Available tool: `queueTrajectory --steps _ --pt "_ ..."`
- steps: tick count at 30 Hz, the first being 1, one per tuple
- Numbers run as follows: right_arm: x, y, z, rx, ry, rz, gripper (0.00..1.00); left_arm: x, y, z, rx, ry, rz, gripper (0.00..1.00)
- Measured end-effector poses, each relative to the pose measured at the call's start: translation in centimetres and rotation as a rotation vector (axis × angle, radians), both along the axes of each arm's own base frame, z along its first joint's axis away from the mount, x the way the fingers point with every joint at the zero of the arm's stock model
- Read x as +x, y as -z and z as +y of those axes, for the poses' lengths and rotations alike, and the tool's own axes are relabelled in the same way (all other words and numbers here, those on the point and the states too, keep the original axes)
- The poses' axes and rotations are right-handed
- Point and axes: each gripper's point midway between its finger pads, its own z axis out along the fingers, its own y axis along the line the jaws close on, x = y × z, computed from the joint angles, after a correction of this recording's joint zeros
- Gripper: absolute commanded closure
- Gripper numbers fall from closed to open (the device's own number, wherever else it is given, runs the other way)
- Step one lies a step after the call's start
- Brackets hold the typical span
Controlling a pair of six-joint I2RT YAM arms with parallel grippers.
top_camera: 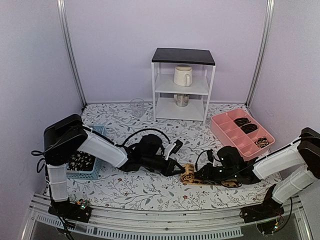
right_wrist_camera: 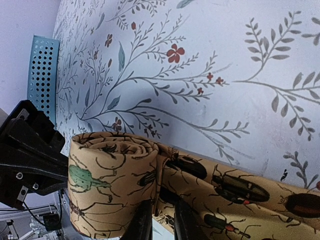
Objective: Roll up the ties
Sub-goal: Roll the tie at the center of the board.
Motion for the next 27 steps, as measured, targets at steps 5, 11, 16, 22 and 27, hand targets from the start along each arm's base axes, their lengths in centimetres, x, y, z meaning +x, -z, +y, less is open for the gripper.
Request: queueTrajectory --steps 5,11,16,22,27 --pt "0.0 -0.3 -0.2 -0.006 -0.01 -0.027 0.89 0.0 0.1 0.0 0.004 0.003 0.0 1.0" --pt "0.1 -1.2 -0.8 -0.015 0.001 -0.053 0.8 0.0 0.0 0.0 0.007 0.003 0.001 1.0" --pt "0.4 -3.0 -1.2 0.003 0.03 -0.092 0.61 -0.1 -0.1 -0.1 0.007 0.007 -0.002 1.0" --pt "0.6 -3.7 -1.4 0.017 0.051 -0.092 0.51 0.0 -0.3 -0.4 0.005 0.013 -0.008 1.0" --pt "1.2 -3.5 -0.4 0.008 0.047 -0.073 0.51 -0.2 -0.3 -0.8 0.004 0.024 -0.013 1.0"
